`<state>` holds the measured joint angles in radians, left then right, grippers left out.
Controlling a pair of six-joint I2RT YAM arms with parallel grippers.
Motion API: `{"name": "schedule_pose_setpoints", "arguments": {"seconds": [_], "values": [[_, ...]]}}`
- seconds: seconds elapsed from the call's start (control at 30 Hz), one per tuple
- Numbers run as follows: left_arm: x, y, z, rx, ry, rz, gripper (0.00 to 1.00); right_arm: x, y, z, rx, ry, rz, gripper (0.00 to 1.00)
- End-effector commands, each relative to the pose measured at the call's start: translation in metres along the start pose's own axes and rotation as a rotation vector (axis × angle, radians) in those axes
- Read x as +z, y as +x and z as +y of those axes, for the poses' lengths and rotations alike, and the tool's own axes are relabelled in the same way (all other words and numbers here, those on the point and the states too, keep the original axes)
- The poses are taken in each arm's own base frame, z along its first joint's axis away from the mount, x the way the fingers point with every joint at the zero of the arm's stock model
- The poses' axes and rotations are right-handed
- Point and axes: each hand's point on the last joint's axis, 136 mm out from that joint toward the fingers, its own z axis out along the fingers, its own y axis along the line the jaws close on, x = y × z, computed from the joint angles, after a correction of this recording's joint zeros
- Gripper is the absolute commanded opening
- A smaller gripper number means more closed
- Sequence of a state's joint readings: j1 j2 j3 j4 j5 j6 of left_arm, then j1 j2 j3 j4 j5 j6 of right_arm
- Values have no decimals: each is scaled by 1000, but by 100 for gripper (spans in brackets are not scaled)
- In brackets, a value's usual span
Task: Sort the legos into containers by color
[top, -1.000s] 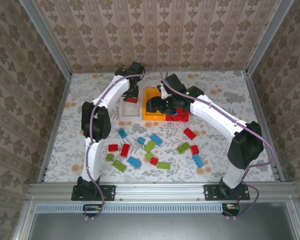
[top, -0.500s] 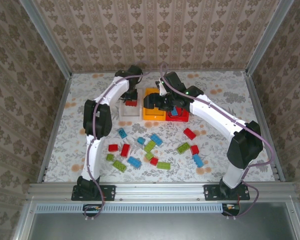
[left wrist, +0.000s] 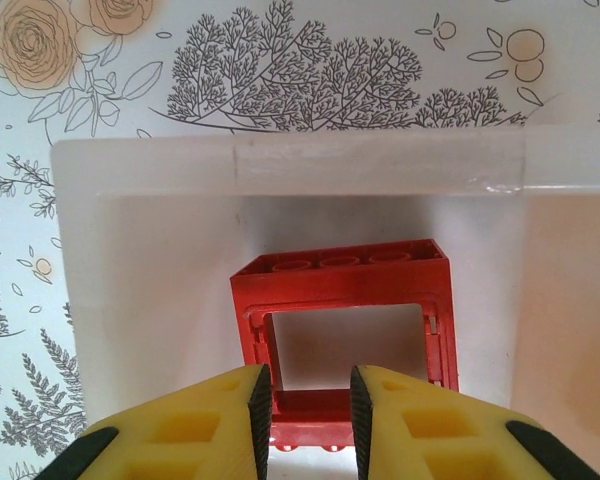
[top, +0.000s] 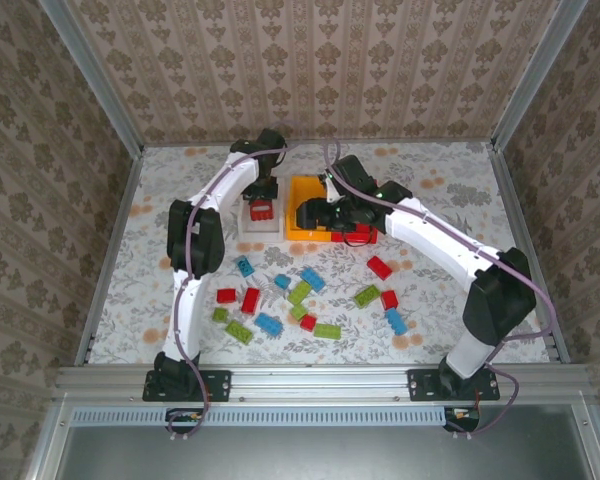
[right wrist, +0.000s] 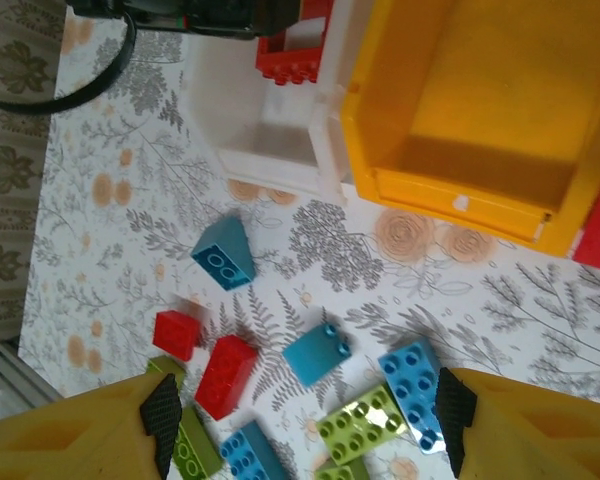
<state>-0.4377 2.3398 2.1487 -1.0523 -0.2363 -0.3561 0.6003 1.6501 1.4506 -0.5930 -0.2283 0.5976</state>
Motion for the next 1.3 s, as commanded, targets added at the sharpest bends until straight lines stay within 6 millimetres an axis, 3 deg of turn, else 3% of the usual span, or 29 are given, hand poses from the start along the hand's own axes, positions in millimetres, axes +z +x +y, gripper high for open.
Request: {"name": "schedule_pose_setpoints", "arguments": {"seconds": [0.0, 0.13, 0.3, 0.43, 0.53, 0.6, 0.77, 0.87, 1.1, 1.27], "values": [[-45, -9, 3, -50, 46, -60, 30, -22, 17, -21, -16, 87, -10, 71], [-82, -9, 8, -99, 77, -135, 38, -35, 53, -56, 109, 197, 24, 64], [-141, 12, -9, -69, 206, -288, 55, -40, 111, -93, 364, 345, 130, 63], [-189, 52, -38, 20, 462, -425, 66, -32, 143, -110, 559, 419, 167, 65], [-220, 94, -59, 96, 639, -492, 79, -29, 152, -113, 675, 428, 125, 68], [-235, 125, -68, 142, 720, -499, 79, -21, 160, -117, 746, 443, 110, 69], [-247, 191, -83, 229, 859, -440, 80, -7, 178, -131, 875, 480, 77, 70], [-249, 212, -80, 242, 897, -424, 80, 5, 182, -140, 905, 502, 63, 72], [-250, 224, -71, 267, 882, -421, 80, 28, 176, -153, 901, 532, 33, 71], [-251, 226, -71, 266, 889, -420, 79, 30, 183, -169, 919, 581, 42, 62]]}}
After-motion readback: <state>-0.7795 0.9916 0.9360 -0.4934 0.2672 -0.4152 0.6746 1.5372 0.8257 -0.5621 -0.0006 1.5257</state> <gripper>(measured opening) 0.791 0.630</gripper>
